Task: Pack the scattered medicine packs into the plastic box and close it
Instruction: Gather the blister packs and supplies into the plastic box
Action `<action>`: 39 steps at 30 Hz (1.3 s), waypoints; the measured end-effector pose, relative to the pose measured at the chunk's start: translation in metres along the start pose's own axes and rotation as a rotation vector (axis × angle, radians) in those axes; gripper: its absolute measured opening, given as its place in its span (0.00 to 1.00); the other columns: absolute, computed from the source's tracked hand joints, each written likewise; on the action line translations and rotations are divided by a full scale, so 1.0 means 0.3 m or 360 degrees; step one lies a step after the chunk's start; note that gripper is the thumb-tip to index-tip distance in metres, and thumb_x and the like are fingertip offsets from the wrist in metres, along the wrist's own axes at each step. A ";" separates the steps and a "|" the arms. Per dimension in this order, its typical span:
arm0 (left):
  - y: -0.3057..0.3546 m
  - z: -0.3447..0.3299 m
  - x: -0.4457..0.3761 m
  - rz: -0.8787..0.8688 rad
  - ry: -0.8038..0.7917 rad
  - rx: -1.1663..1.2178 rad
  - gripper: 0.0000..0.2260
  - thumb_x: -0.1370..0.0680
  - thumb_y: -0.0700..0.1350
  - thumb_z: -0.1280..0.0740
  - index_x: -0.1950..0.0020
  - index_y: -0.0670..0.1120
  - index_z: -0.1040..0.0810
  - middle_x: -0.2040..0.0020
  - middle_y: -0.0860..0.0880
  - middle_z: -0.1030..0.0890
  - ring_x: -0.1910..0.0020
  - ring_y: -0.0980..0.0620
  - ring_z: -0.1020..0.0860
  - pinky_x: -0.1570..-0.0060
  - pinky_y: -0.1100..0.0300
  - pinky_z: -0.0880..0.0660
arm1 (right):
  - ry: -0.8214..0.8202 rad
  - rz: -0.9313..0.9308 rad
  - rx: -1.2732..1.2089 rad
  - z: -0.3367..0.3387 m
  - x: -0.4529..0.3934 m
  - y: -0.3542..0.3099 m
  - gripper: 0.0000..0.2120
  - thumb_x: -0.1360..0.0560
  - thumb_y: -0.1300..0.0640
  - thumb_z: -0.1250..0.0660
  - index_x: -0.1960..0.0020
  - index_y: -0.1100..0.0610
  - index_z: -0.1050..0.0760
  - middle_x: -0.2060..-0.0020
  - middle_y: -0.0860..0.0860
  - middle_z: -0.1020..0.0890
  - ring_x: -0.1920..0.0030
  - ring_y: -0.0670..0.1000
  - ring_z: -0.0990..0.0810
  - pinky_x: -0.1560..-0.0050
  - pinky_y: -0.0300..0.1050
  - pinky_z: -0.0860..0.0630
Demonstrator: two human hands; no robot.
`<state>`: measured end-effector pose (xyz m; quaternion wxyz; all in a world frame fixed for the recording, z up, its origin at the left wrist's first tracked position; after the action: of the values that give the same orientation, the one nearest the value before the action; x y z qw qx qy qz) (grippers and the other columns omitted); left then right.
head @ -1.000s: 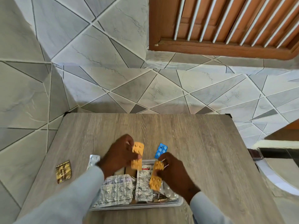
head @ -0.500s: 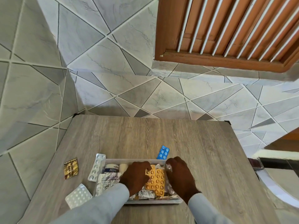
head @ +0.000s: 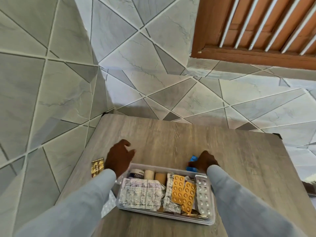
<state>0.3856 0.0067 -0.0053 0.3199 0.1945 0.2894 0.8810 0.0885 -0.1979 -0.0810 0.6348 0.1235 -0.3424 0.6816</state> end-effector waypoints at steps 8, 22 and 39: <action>-0.324 -0.118 -0.039 0.0408 -0.0405 -0.0495 0.33 0.33 0.53 0.24 0.34 0.44 0.36 0.41 0.38 0.24 0.42 0.37 0.24 0.48 0.48 0.24 | 0.0024 0.0082 0.0281 -0.082 -0.039 -0.128 0.39 0.34 0.54 0.23 0.31 0.59 0.43 0.38 0.61 0.26 0.38 0.62 0.25 0.40 0.55 0.25; -0.356 -0.149 -0.047 0.0622 -0.0362 -0.0359 0.27 0.32 0.50 0.25 0.38 0.41 0.29 0.38 0.38 0.26 0.40 0.36 0.25 0.43 0.49 0.25 | 0.0074 0.0166 0.0160 -0.105 -0.040 -0.185 0.37 0.39 0.60 0.22 0.39 0.57 0.43 0.43 0.60 0.24 0.44 0.62 0.22 0.44 0.58 0.23; 0.012 0.066 0.099 0.0085 -0.0167 0.0889 0.13 0.31 0.31 0.27 0.63 0.49 0.24 0.66 0.47 0.21 0.67 0.48 0.22 0.71 0.55 0.25 | 0.0448 0.0591 -0.1064 0.073 0.404 -0.082 0.10 0.32 0.60 0.24 0.67 0.56 0.25 0.73 0.54 0.19 0.71 0.56 0.20 0.66 0.51 0.24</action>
<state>0.3730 0.0320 0.0166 0.2450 0.3279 0.4987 0.7641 0.0861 -0.1180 0.0158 0.5468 -0.2482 -0.4714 0.6460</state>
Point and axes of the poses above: each hand's wrist, its own x-axis away from the middle knuckle, its own z-axis out of the back of the hand, y = z × x, the point moved 10 cm from there along -x, towards the middle knuckle
